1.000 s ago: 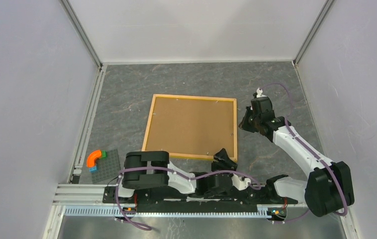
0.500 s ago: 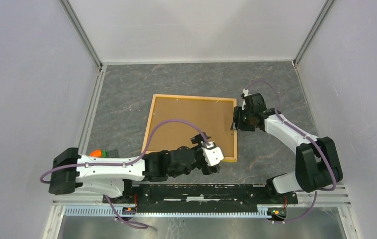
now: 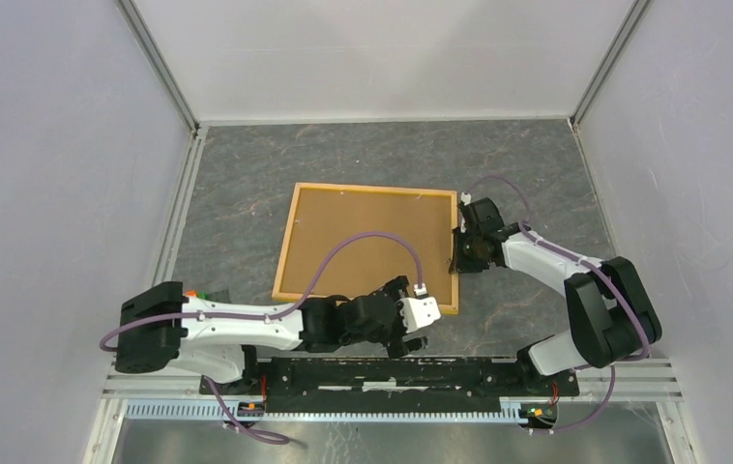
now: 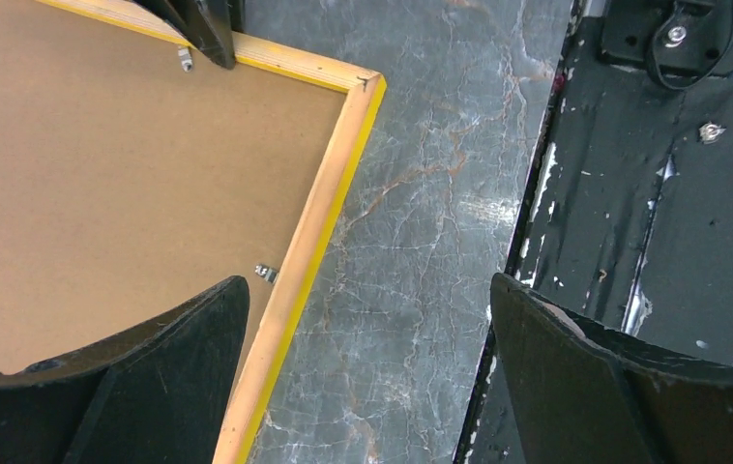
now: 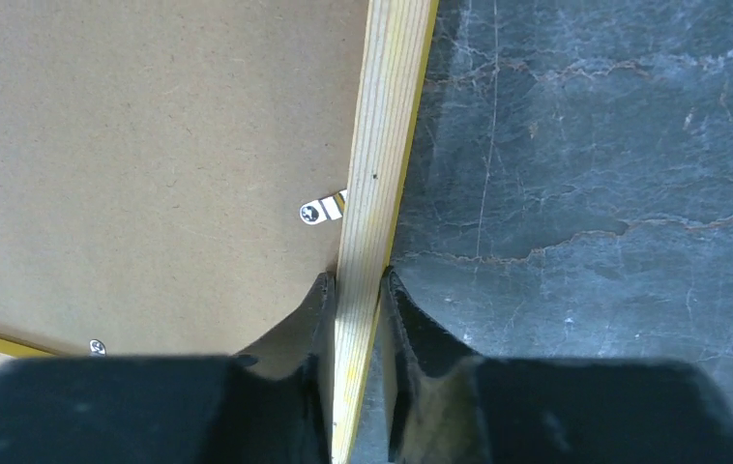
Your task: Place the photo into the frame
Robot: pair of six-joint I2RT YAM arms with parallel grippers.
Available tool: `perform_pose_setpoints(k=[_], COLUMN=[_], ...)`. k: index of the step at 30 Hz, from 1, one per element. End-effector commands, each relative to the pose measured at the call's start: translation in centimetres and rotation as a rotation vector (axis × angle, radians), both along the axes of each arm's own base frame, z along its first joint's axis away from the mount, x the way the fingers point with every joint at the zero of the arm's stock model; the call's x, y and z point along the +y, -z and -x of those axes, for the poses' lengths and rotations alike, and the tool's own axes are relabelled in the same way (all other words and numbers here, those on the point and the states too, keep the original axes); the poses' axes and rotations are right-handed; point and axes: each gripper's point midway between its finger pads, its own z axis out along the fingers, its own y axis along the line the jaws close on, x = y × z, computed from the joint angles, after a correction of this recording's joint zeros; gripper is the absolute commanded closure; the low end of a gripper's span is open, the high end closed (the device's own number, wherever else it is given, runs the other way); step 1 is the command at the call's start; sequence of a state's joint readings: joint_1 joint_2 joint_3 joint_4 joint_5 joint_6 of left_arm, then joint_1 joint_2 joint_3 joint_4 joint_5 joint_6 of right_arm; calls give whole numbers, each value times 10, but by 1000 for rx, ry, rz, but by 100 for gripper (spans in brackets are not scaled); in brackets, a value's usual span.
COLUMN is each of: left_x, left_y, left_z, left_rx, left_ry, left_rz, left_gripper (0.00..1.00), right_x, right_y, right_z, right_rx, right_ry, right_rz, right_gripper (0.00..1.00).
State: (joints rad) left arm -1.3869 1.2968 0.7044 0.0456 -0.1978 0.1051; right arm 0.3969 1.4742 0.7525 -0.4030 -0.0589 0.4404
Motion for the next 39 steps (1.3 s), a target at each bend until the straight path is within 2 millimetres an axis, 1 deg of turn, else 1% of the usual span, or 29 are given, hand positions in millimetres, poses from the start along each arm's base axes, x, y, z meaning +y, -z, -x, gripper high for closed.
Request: perform_pose_setpoints(k=[1, 2, 3, 4, 6, 7, 8, 12, 14, 17, 19, 22, 25, 27, 29, 31, 33, 35, 37, 38, 39], left_x=[-20, -20, -21, -22, -27, -27, -29, -29, -31, -39, -40, -37, -34, -32, -29, -27, -27, -25, -22, -20, -18], left_y=[-10, -5, 1, 6, 11, 18, 20, 43, 49, 48, 47, 37, 31, 26, 17, 7, -4, -18, -33, -42, -48], left_z=[1, 1, 2, 0, -2, -4, -8, -15, -16, -16, -27, -50, -62, -65, -68, -69, -69, -68, -68, -67, -67], left_rx=[30, 26, 22, 9, -27, -54, -89, -271, -341, -414, -483, -636, -737, -767, -795, -823, -832, -829, -814, -800, -791], left_ry=[7, 13, 19, 16, 20, 20, 14, 29, 33, 33, -17, -149, -234, -260, -296, -307, -305, -315, -325, -336, -341], left_rz=[11, -21, -57, -87, -142, -188, -224, -408, -454, -441, -449, -457, -476, -462, -440, -424, -403, -380, -366, -348, -342], left_gripper=[0, 0, 0, 0, 0, 0, 0, 0, 0, 0, 0, 1, 8, 16, 30, 40, 46, 53, 60, 64, 68], right_x=[-11, -10, -15, -18, -21, -24, -26, -23, -17, -11, -6, -1, -1, 2, 5, 7, 5, 6, 1, -11, -19], right_y=[17, 15, 11, 6, -6, -14, -19, -47, -57, -70, -75, -79, -83, -88, -93, -96, -98, -105, -117, -124, -135], right_z=[13, 12, 9, 7, 5, 2, 4, 1, -2, -3, -2, 2, 5, 7, 9, 9, 9, 4, -2, -6, -10], right_rx=[24, 19, 5, -4, -17, -25, -21, -47, -73, -87, -87, -84, -92, -98, -106, -124, -142, -184, -236, -279, -322], right_ry=[30, 36, 59, 81, 116, 142, 161, 191, 200, 219, 212, 213, 232, 231, 231, 235, 238, 199, 162, 174, 181], right_rz=[52, 48, 67, 81, 93, 98, 105, 75, 29, -18, -53, -91, -110, -140, -171, -193, -196, -192, -156, -101, -67], right_gripper=[87, 94, 100, 100, 100, 100, 100, 100, 100, 100, 100, 100, 100, 100, 100, 100, 100, 100, 91, 84, 76])
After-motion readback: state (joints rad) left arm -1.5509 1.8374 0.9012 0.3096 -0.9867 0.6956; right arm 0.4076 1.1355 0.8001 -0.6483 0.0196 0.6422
